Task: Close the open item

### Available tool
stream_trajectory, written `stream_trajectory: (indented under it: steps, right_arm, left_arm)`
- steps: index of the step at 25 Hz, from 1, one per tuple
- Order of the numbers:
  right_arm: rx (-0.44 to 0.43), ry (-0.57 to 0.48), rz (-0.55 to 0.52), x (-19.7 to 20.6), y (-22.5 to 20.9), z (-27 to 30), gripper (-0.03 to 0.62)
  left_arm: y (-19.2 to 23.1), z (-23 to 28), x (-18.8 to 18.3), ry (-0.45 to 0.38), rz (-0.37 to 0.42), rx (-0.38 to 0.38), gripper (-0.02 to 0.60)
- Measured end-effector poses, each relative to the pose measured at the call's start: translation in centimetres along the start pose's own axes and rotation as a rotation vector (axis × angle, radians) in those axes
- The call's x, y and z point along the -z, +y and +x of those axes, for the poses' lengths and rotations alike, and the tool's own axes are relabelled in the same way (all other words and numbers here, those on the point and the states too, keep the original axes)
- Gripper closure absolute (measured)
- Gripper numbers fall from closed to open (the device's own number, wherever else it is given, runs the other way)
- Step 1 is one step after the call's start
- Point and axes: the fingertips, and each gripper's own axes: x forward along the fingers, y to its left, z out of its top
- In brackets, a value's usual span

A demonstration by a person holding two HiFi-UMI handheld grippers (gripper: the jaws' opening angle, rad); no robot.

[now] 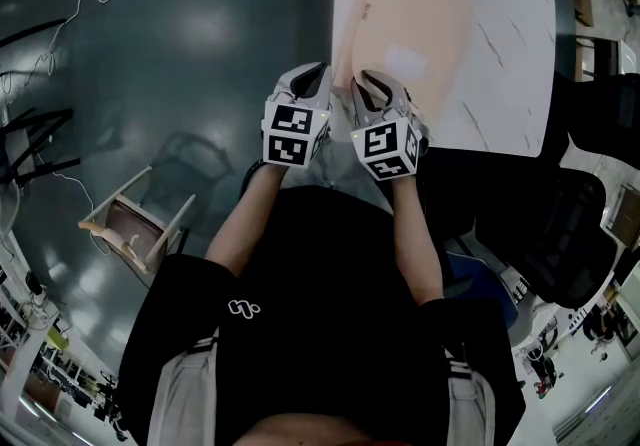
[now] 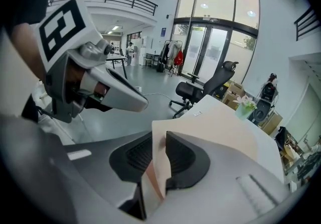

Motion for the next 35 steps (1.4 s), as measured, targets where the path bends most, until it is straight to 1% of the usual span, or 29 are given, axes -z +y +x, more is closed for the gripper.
stream_trajectory:
  steps: [7, 14, 16, 17, 18, 19, 26, 28, 32, 33, 34, 35]
  right_arm:
    - [-0.082, 0.042, 0.003, 0.9, 0.8, 1.4, 0.531]
    - [-0.147, 0.087, -0.017, 1.9, 1.4, 2.6, 0.515]
    - [-0.174, 0.095, -0.025, 2.2, 1.7, 2.9, 0.501]
    - [-0.192, 0.094, -0.024, 2.3, 1.9, 3.0, 0.487]
    - [-0.21, 0.09, -0.016, 2.4, 2.2, 3.0, 0.458]
    - [-0.225, 0.084, -0.003, 2.5, 2.3, 3.1, 0.45]
    - [-0.33, 0.063, 0.061, 2.5, 2.7, 3.1, 0.421]
    - [-0.377, 0.059, 0.107, 2.4, 2.6, 2.8, 0.421]
    - [-0.522, 0.022, 0.251, 1.6, 1.9, 2.0, 0.419]
    - [-0.562, 0.021, 0.277, 1.4, 1.9, 1.8, 0.426]
    - [-0.604, 0.03, 0.285, 1.4, 2.3, 1.5, 0.512]
    - [-0.635, 0.046, 0.27, 1.6, 2.8, 1.3, 0.484]
  left_arm:
    - [0.8, 0.8, -0.4, 0.027, 0.003, 0.028, 0.581]
    - [0.4, 1.9, -0.1, 0.051, -0.005, 0.051, 0.581]
    - [0.4, 2.2, -0.1, 0.053, -0.009, 0.054, 0.58]
    - [0.3, 2.4, -0.1, 0.054, -0.011, 0.055, 0.58]
    - [0.1, 2.6, -0.1, 0.056, -0.012, 0.058, 0.581]
    - [0.0, 2.8, 0.0, 0.061, -0.013, 0.064, 0.581]
    - [-0.7, 4.0, 1.2, 0.132, -0.014, 0.116, 0.58]
    - [-0.6, 4.0, 1.5, 0.143, -0.022, 0.118, 0.581]
    - [-0.1, 3.6, 1.9, 0.153, -0.034, 0.107, 0.581]
    - [0.0, 3.6, 1.9, 0.153, -0.039, 0.103, 0.581]
    - [0.2, 3.6, 2.0, 0.153, -0.045, 0.099, 0.581]
    - [0.3, 3.5, 2.0, 0.152, -0.05, 0.097, 0.581]
